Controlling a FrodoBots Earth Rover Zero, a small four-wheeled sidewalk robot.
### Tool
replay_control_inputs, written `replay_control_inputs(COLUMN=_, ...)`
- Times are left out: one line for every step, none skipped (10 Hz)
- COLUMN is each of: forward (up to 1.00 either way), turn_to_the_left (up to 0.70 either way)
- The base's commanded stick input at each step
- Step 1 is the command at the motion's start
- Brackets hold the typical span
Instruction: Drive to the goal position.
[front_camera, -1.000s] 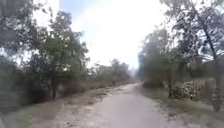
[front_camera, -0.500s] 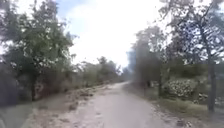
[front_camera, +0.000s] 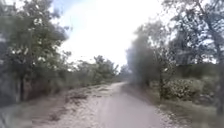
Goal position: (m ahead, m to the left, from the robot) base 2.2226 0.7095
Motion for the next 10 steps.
replay_control_inputs(forward=0.85, turn_to_the_left=0.00)
replay_control_inputs(forward=0.85, turn_to_the_left=0.00)
replay_control_inputs(forward=0.85, turn_to_the_left=0.00)
replay_control_inputs(forward=0.85, turn_to_the_left=0.00)
replay_control_inputs(forward=0.85, turn_to_the_left=0.00)
replay_control_inputs(forward=0.85, turn_to_the_left=0.00)
replay_control_inputs(forward=0.85, turn_to_the_left=0.00)
replay_control_inputs(forward=0.85, turn_to_the_left=0.00)
replay_control_inputs(forward=0.85, turn_to_the_left=0.00)
replay_control_inputs(forward=0.85, turn_to_the_left=0.00)
